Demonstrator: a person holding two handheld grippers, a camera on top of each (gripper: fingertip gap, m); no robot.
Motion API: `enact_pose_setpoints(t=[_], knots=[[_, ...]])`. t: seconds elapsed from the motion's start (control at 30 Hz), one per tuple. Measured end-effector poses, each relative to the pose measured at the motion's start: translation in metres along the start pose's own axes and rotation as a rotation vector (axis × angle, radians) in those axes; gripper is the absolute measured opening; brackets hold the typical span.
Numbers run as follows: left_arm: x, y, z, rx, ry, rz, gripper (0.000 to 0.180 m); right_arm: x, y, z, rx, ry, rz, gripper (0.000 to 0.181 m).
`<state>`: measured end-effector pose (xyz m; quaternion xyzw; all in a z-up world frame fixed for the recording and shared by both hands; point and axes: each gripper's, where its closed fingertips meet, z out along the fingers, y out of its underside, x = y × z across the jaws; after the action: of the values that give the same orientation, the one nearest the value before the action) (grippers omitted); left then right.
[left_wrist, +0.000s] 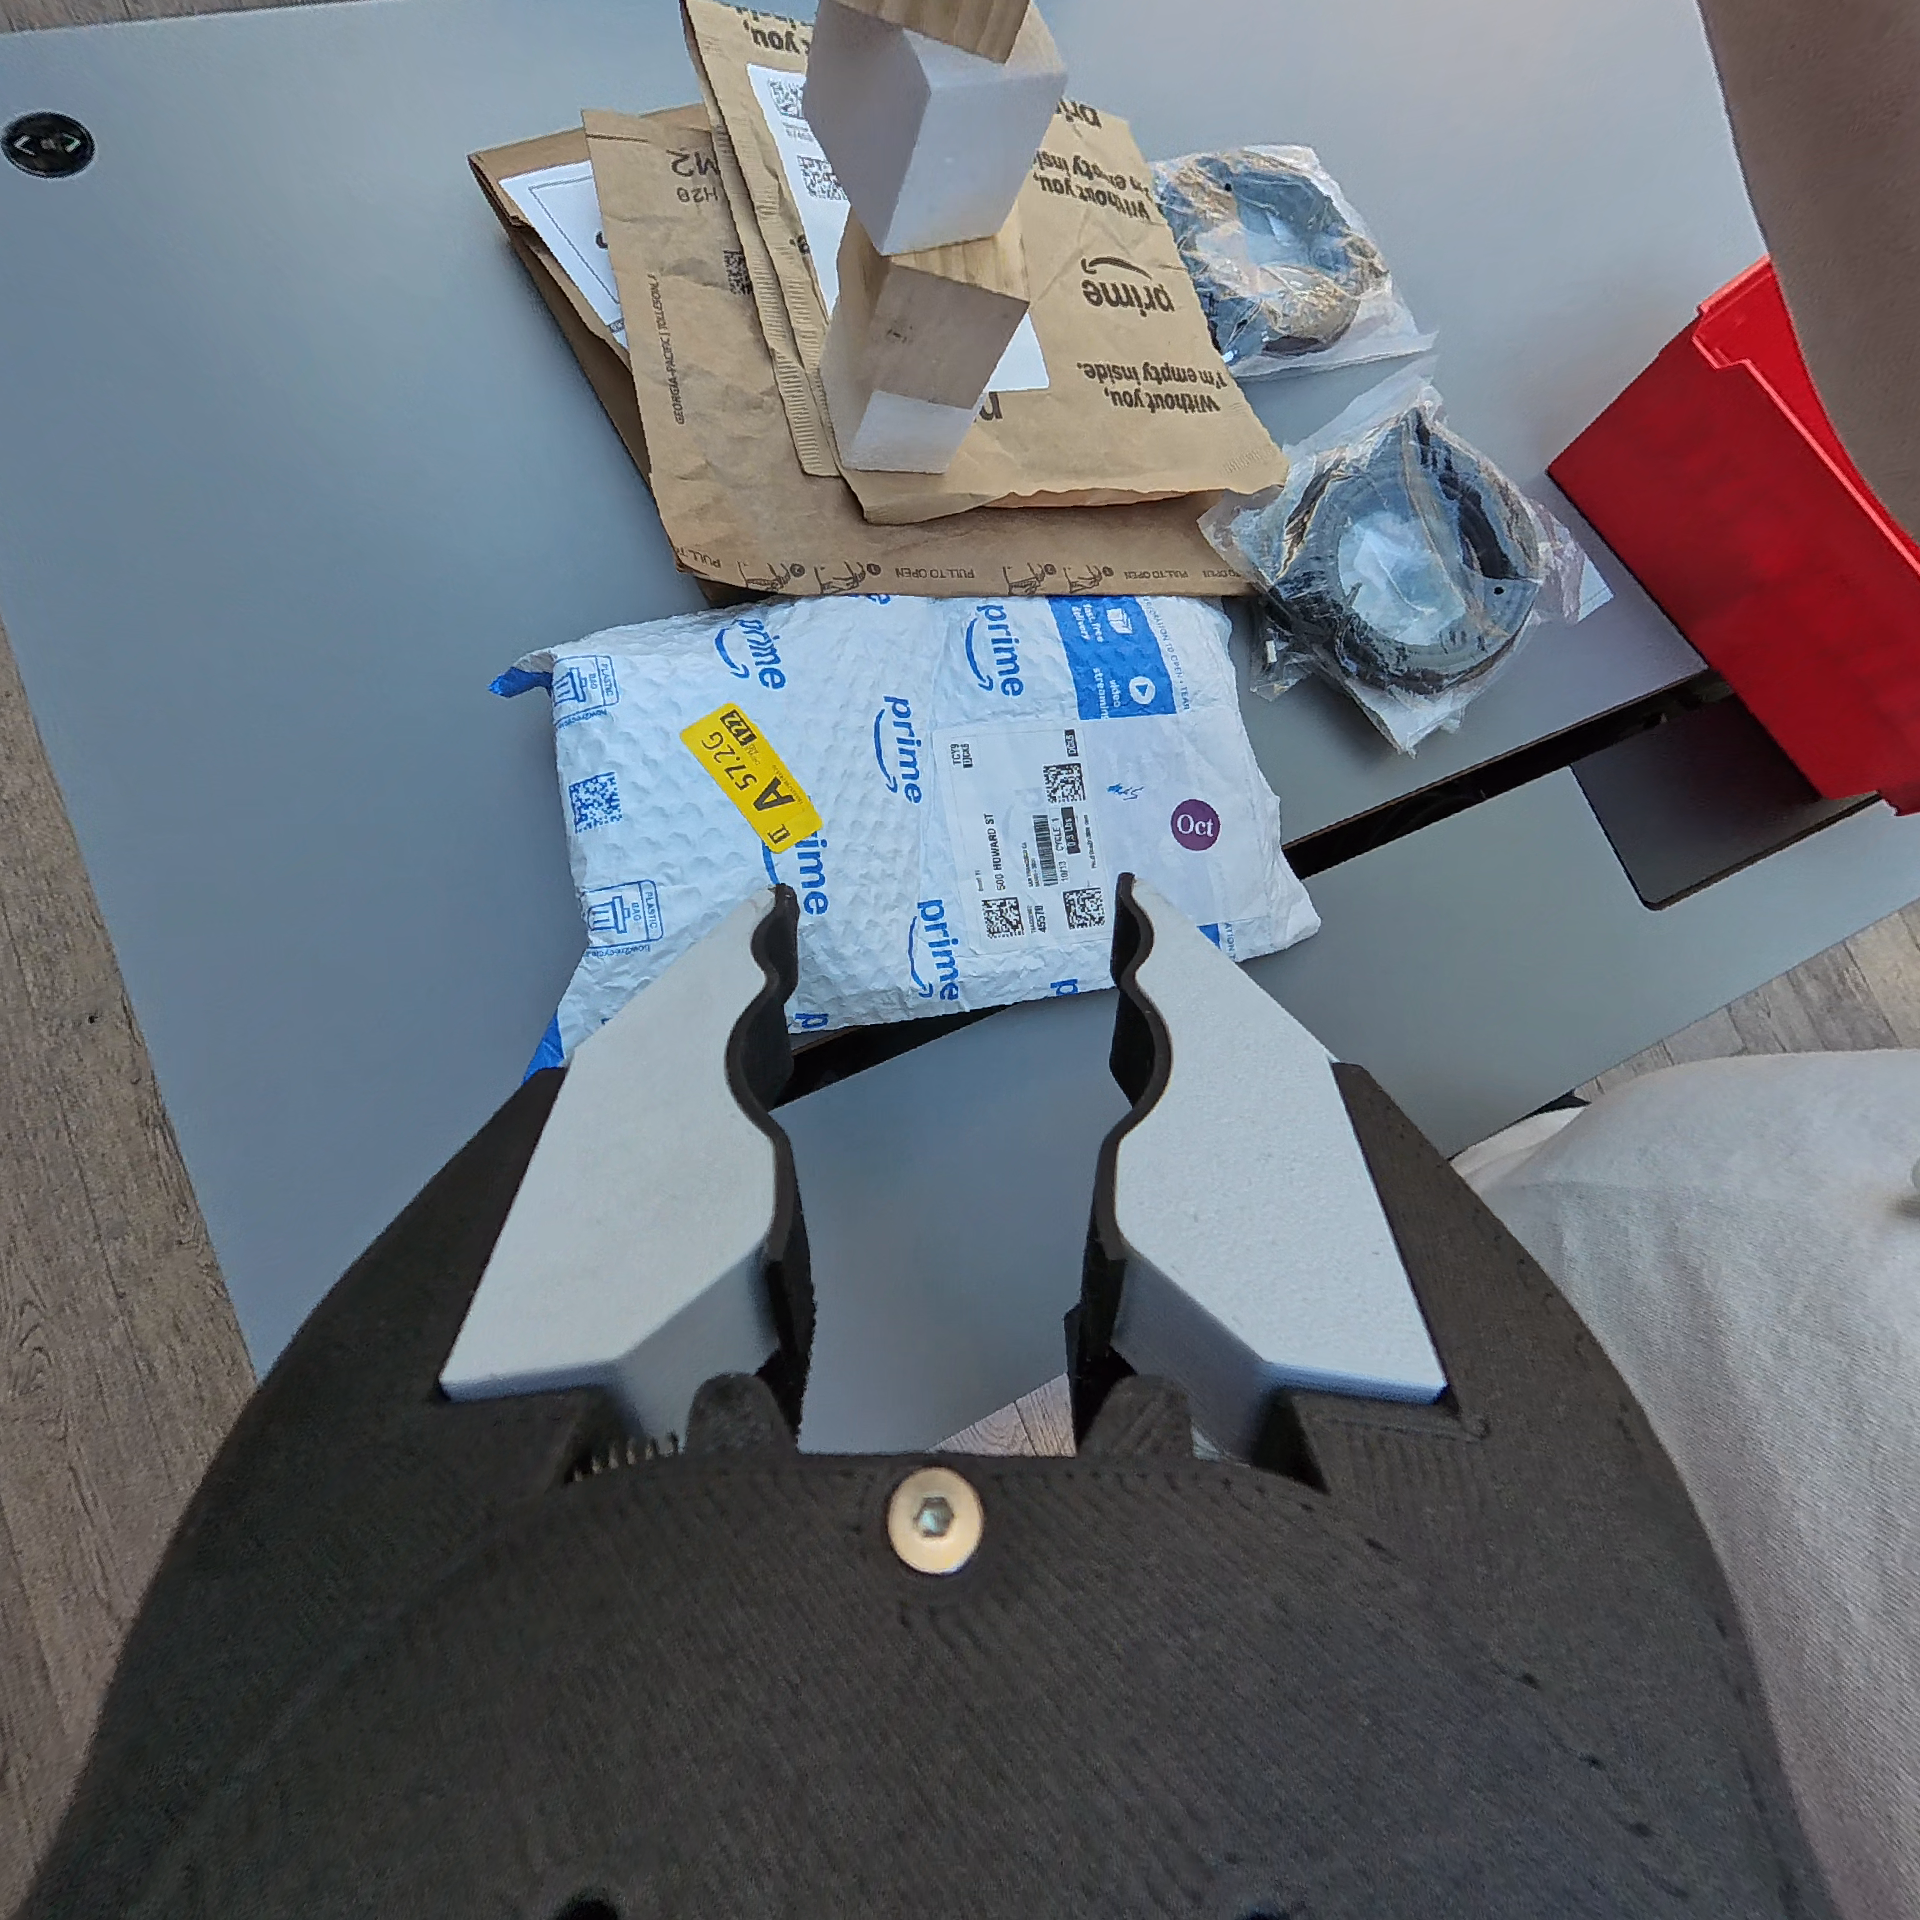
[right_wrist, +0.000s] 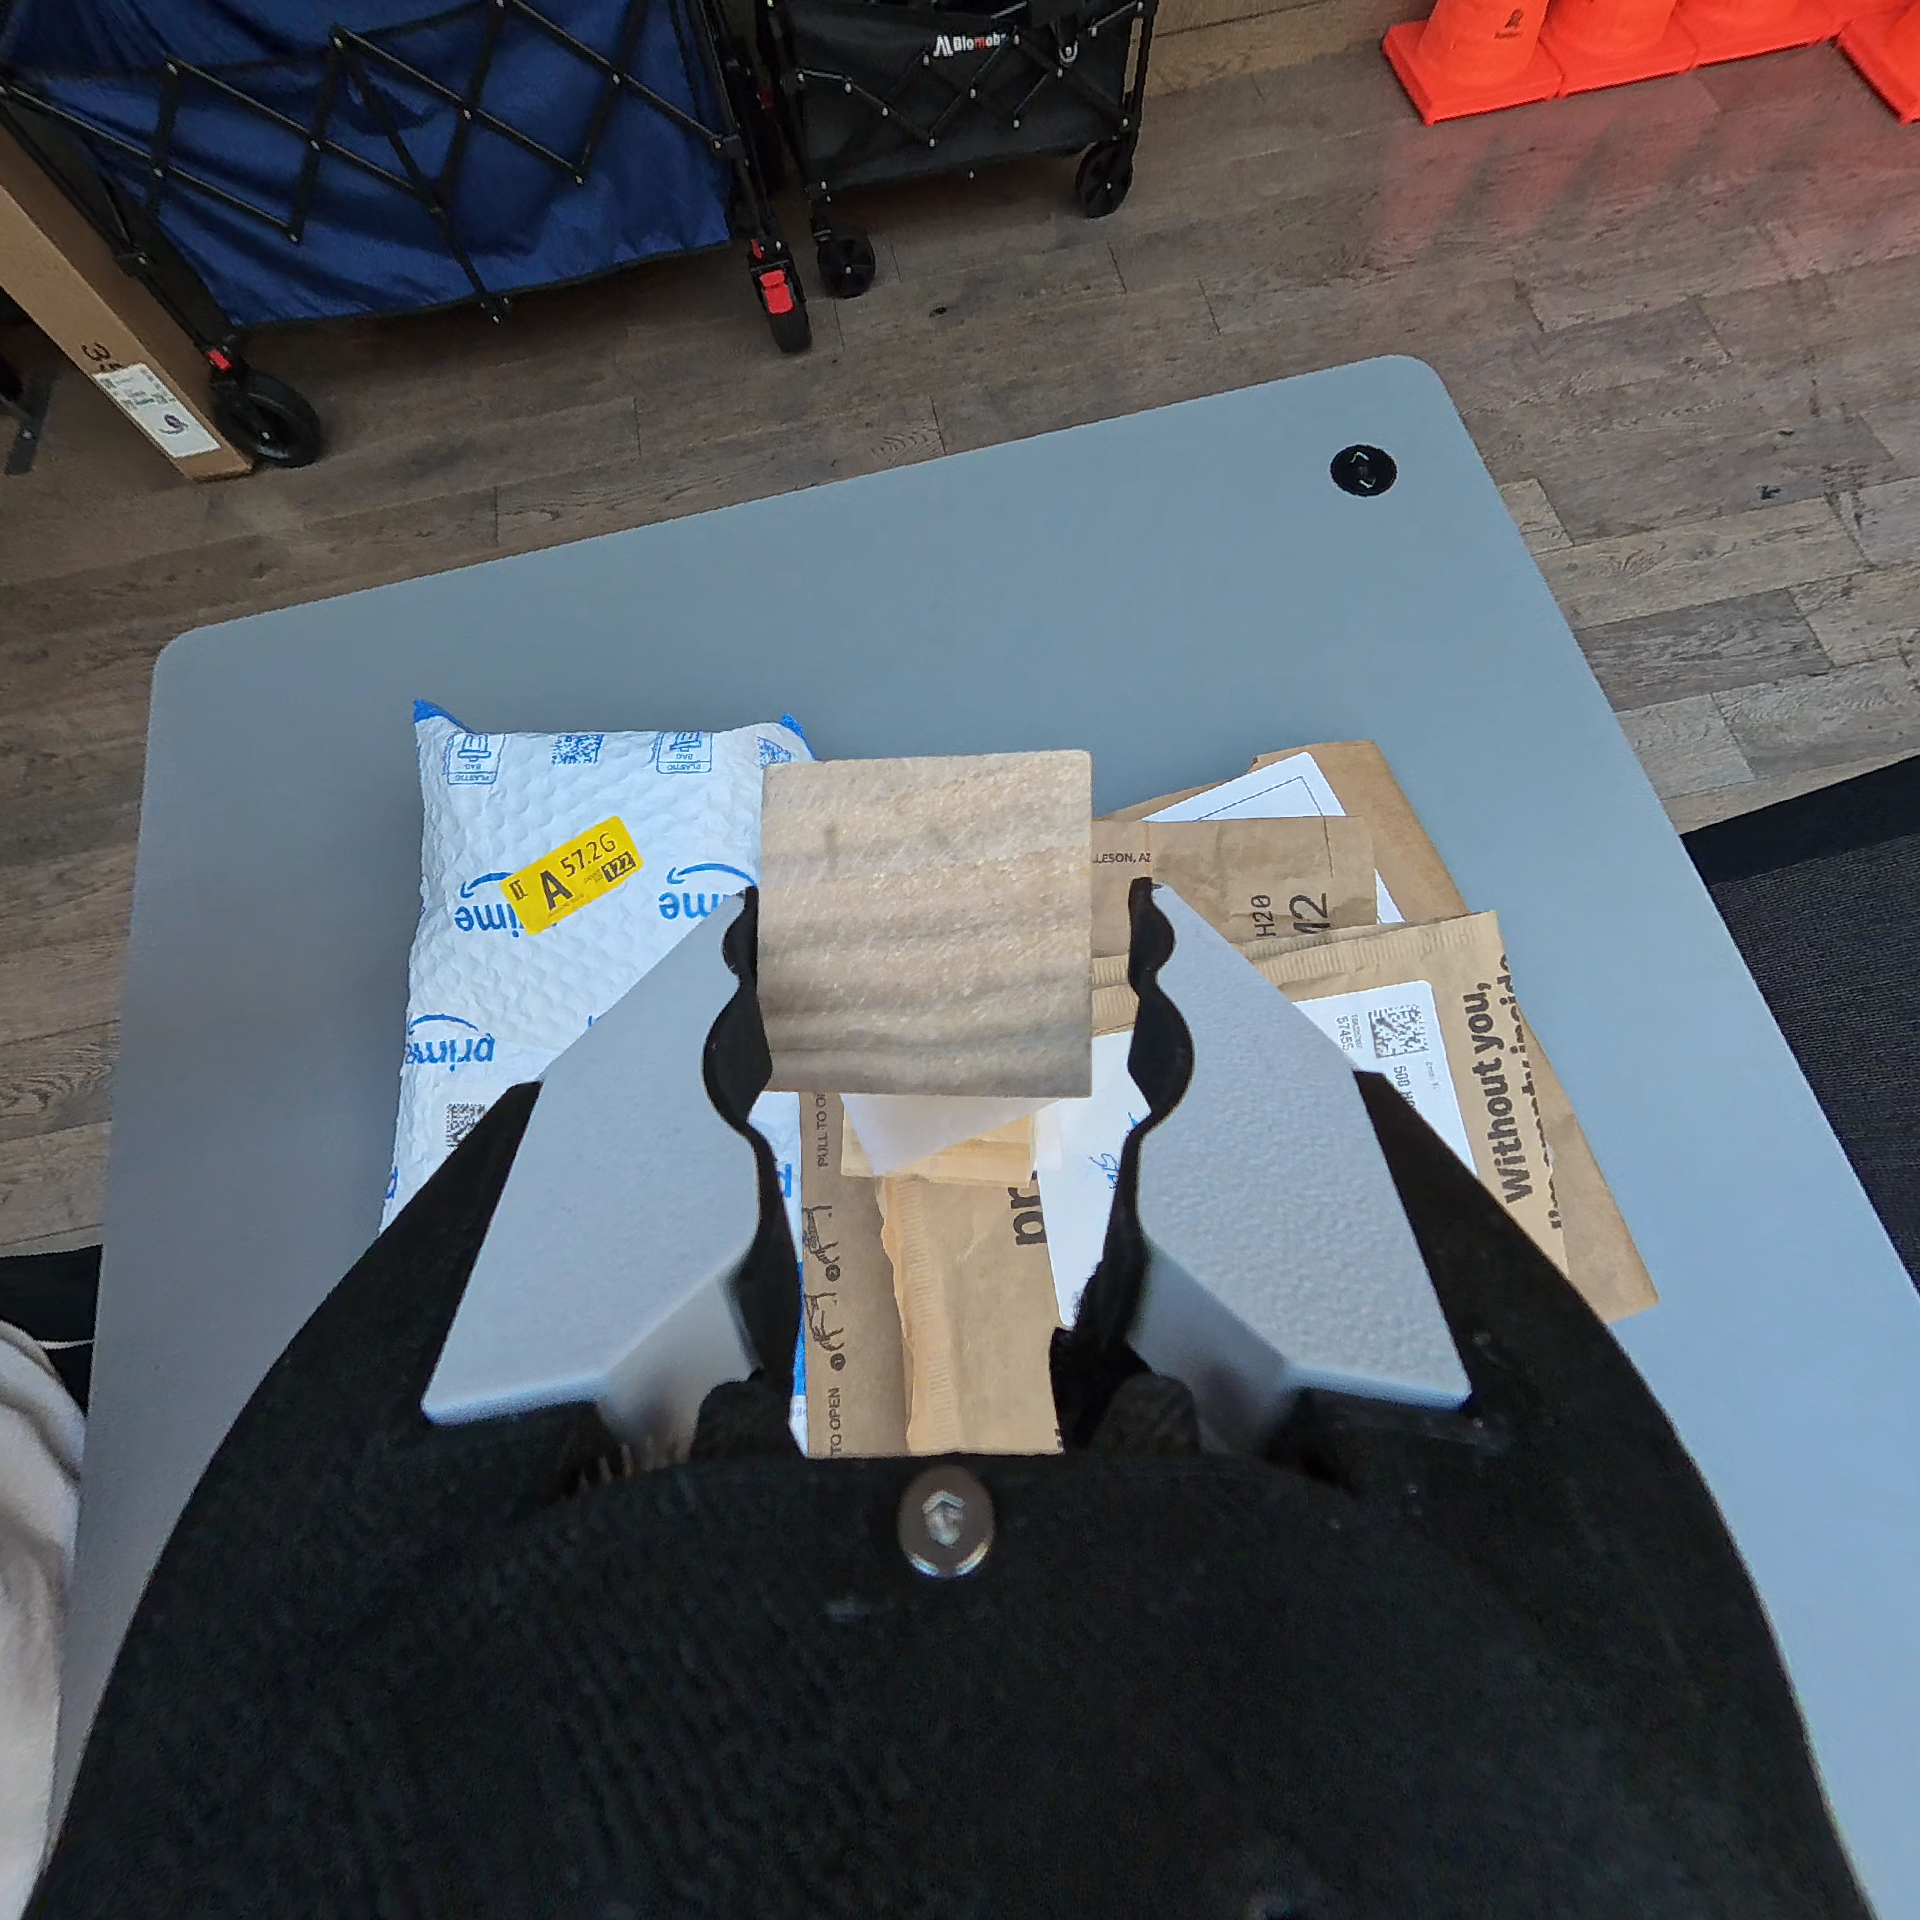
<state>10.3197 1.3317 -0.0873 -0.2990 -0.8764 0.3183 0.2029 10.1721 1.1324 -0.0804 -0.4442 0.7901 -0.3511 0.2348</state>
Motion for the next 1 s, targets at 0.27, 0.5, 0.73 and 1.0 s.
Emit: enact_pose_setpoints(t=[0.27, 0.5, 0.73, 1.0], knots=[[0.002, -0.001, 0.004, -0.002, 0.008, 0.0, 0.06, -0.002, 0.002, -0.001, 0.022, 0.004, -0.005, 0.07], [0.002, -0.003, 0.004, -0.003, 0.009, 0.001, 0.06, -0.002, 0.003, -0.005, 0.044, 0.008, -0.009, 0.074], [0.003, -0.004, 0.005, 0.0, 0.013, 0.001, 0.06, -0.004, 0.002, -0.008, 0.053, 0.014, -0.022, 0.076], [0.004, -0.004, 0.005, -0.001, 0.016, 0.0, 0.06, -0.006, 0.0, -0.011, 0.068, 0.033, -0.039, 0.078]])
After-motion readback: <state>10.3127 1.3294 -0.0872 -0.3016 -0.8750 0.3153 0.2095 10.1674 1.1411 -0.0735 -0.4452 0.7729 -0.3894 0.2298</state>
